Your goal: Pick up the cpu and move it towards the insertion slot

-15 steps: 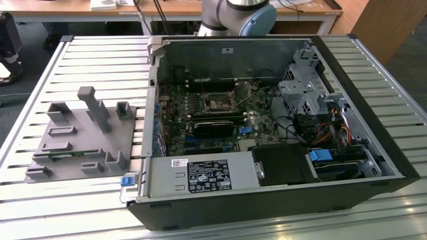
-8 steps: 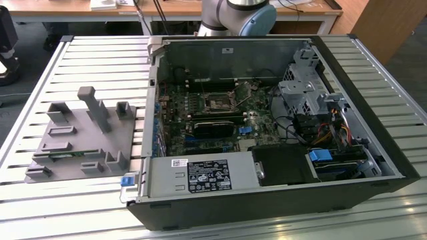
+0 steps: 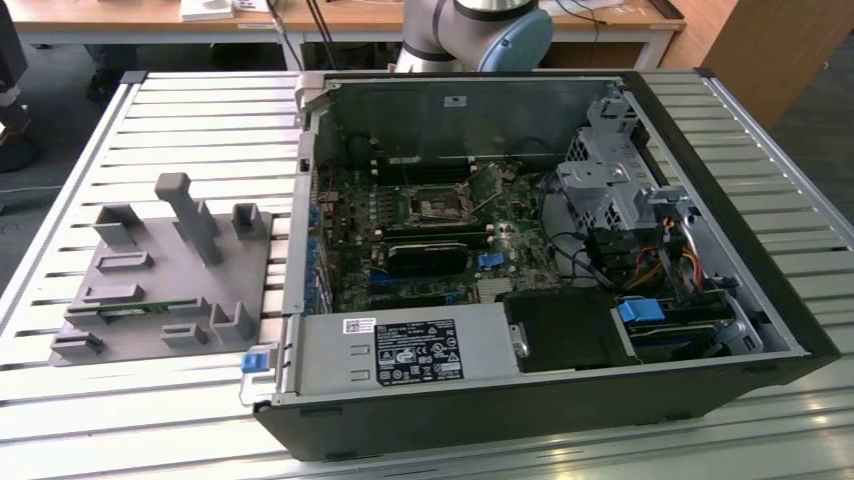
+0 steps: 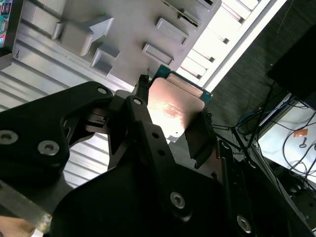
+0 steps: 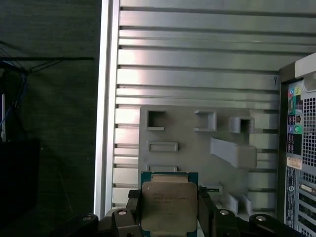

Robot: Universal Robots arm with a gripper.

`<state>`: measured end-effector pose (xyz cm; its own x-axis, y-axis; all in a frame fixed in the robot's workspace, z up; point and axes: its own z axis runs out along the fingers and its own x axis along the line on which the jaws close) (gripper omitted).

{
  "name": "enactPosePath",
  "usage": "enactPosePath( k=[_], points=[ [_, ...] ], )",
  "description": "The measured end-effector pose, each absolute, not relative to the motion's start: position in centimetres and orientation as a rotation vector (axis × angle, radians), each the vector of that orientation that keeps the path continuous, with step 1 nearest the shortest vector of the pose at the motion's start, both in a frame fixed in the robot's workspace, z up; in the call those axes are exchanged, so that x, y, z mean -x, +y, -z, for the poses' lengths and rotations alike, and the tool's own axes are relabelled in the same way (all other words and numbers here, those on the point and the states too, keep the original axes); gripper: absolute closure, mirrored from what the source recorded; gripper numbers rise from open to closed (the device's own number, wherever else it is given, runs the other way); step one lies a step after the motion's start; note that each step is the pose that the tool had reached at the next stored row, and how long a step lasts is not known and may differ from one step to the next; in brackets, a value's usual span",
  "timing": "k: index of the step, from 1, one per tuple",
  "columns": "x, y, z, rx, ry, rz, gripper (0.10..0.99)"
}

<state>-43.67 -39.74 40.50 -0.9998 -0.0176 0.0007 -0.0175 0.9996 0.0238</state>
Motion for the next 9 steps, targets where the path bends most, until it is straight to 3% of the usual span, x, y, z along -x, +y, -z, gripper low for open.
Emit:
enactPosePath(
  k=[9],
  points=[
    [43.5, -39.73, -41.13, -0.028, -3.14, 0.037, 0.545]
  ],
)
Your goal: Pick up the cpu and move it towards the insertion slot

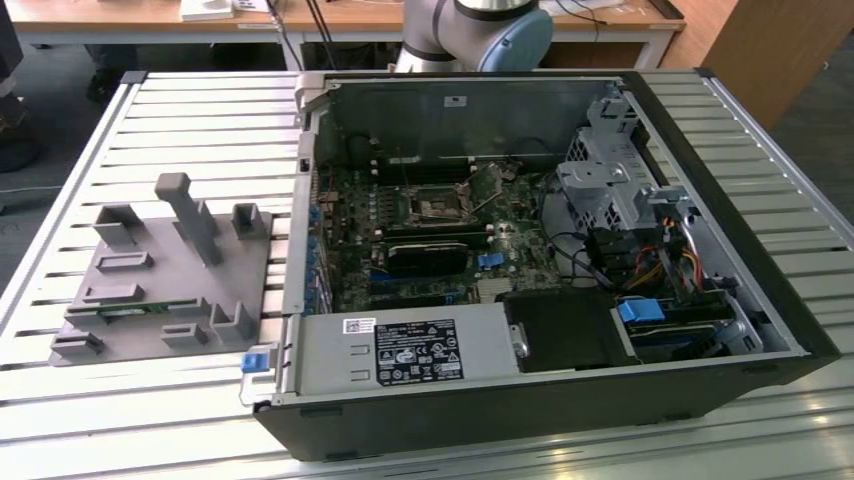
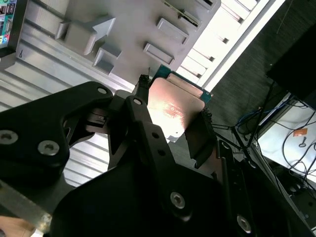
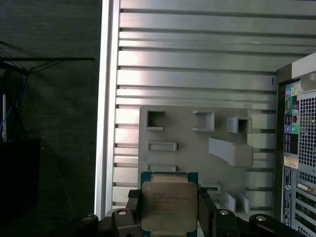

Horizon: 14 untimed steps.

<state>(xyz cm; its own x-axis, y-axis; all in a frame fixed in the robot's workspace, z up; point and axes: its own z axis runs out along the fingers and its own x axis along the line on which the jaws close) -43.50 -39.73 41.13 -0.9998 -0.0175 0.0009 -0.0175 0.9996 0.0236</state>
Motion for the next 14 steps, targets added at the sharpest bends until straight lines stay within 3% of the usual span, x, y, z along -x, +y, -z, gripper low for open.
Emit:
enactPosePath(
  k=[14],
  points=[
    [42.57, -39.73, -41.13, -0.027, -3.14, 0.037, 0.545]
  ],
)
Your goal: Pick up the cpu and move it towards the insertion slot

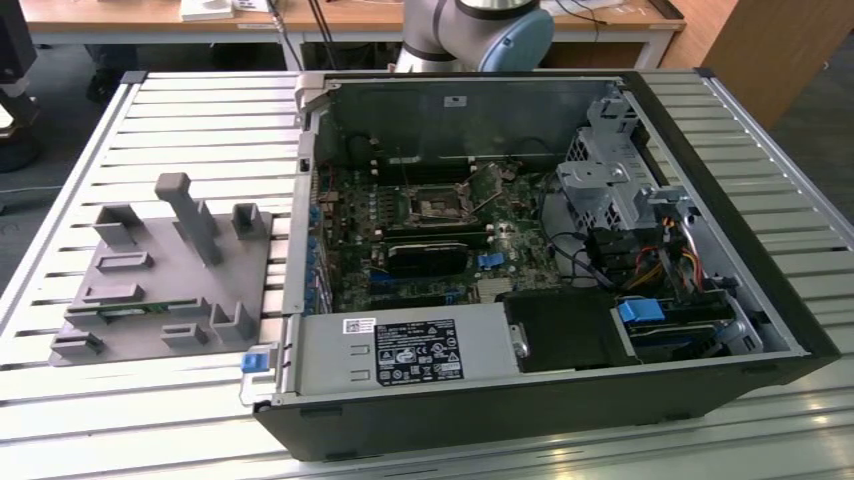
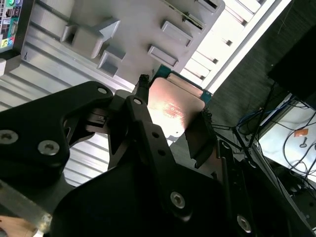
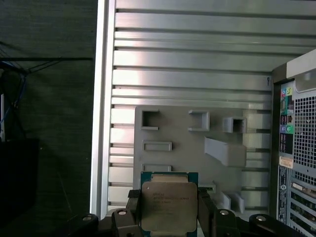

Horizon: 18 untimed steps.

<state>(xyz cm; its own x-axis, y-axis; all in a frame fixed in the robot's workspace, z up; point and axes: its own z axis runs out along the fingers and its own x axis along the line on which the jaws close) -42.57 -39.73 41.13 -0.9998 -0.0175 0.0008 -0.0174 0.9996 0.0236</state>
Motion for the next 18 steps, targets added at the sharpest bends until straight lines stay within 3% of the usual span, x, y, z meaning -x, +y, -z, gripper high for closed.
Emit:
enactPosePath(
  k=[18],
  points=[
    [40.5, -39.7, -41.1, -0.028, -3.14, 0.037, 0.545]
  ],
)
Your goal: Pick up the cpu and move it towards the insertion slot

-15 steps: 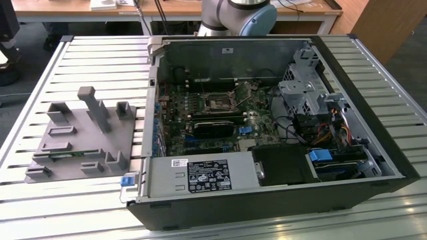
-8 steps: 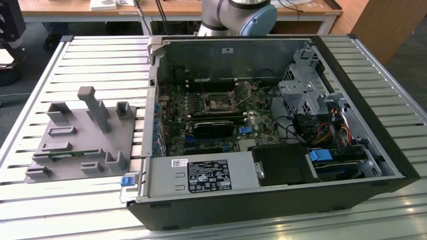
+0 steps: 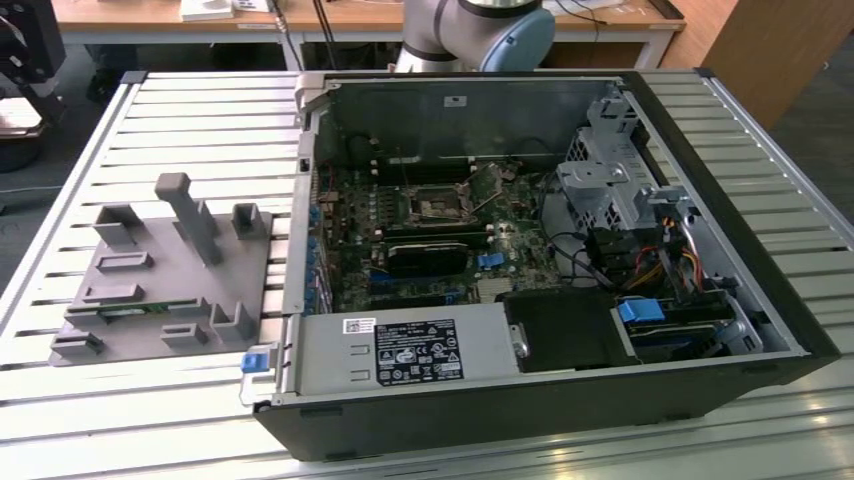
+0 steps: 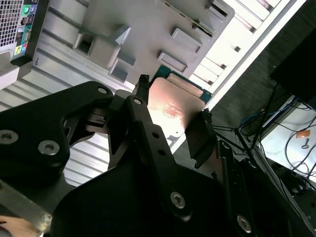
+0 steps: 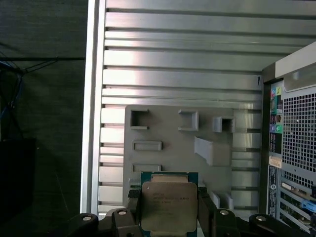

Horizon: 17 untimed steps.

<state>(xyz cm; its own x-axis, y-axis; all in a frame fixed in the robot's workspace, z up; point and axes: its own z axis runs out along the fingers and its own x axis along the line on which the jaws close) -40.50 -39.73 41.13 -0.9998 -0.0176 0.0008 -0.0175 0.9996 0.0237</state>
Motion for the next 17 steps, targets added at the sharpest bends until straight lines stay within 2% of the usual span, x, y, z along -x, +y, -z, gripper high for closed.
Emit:
enactPosePath(
  k=[17],
  points=[
    [38.5, -39.7, -41.1, -0.027, -3.14, 0.037, 0.545]
  ],
)
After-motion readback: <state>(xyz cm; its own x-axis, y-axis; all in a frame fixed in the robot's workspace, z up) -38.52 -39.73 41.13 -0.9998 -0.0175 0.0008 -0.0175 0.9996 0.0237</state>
